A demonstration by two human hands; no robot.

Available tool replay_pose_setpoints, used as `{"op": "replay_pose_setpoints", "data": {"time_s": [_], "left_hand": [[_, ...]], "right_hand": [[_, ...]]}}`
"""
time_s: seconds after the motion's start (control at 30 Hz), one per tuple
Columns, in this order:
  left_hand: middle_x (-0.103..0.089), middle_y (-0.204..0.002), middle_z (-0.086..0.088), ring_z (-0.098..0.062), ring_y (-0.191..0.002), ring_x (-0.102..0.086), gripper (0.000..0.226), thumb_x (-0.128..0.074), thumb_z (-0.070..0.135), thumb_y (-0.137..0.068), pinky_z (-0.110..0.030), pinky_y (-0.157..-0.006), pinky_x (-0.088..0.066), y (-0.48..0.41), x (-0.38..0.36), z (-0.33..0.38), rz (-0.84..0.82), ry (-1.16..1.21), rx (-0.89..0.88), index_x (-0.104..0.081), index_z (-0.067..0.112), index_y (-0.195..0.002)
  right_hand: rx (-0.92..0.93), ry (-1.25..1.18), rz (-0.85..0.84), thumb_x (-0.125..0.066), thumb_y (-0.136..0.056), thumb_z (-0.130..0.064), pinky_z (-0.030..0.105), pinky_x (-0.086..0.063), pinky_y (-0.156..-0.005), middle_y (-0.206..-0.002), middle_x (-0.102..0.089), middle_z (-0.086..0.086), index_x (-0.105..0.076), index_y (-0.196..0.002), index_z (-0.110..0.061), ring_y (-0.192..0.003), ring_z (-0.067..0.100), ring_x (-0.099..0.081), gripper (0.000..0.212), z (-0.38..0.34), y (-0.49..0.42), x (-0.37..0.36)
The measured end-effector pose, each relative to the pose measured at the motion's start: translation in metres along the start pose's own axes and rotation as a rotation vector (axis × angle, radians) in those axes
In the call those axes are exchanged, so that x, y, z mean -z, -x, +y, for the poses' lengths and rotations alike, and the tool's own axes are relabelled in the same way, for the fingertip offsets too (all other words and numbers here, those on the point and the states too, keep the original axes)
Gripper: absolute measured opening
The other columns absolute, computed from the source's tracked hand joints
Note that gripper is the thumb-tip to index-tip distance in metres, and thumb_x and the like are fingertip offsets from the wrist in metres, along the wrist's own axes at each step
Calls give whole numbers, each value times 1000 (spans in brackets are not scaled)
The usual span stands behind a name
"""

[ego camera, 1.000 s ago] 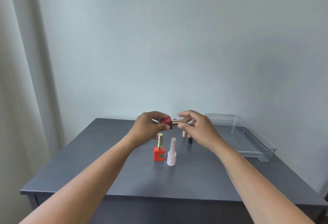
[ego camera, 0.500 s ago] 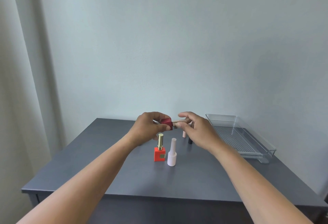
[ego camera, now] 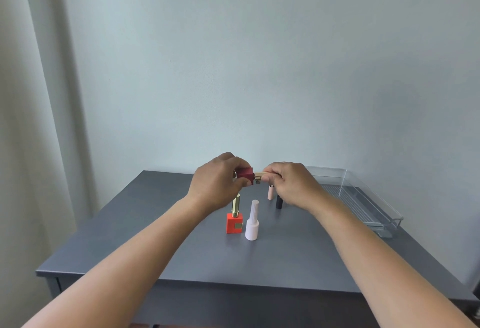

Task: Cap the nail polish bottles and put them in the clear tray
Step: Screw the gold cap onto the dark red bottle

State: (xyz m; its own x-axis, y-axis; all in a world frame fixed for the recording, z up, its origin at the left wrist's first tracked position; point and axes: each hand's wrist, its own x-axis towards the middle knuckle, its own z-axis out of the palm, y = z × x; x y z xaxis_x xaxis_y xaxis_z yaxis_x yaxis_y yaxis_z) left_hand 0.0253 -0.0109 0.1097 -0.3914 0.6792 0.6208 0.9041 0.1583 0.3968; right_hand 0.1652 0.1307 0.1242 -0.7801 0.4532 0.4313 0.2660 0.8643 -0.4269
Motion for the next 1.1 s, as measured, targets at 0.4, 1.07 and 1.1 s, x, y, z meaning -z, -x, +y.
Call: {"op": "replay_pose_setpoints", "data": {"time_s": [0.4,1.07,1.1], "left_hand": [[-55,-94,12,-1,-79,-60,23,-74,18,-86,-23,-72,-50,3,1,-9,21,249,57,-68,32,-103],[-76,-74,11,-3,-72,-70,27,-90,14,-68,-21,-76,-50,85,-25,-67,-318,581,490,-68,20,-82],[-74,-71,13,-2,-68,-68,28,-91,14,-67,-18,-73,-49,86,-27,-68,-315,568,483,-67,21,-80]], "right_hand": [[-39,-437,56,-70,-87,-26,36,-55,-54,-81,-70,-1,-69,-97,-40,-54,15,-57,17,-8,-3,-4],[-646,-239,66,-73,-78,-26,34,-51,-67,-88,-68,6,-58,-96,-16,-82,30,-69,26,98,-4,-76],[-643,-229,63,-72,-78,-27,32,-47,-66,-91,-68,7,-61,-97,-12,-85,30,-68,27,99,-6,-78]]}}
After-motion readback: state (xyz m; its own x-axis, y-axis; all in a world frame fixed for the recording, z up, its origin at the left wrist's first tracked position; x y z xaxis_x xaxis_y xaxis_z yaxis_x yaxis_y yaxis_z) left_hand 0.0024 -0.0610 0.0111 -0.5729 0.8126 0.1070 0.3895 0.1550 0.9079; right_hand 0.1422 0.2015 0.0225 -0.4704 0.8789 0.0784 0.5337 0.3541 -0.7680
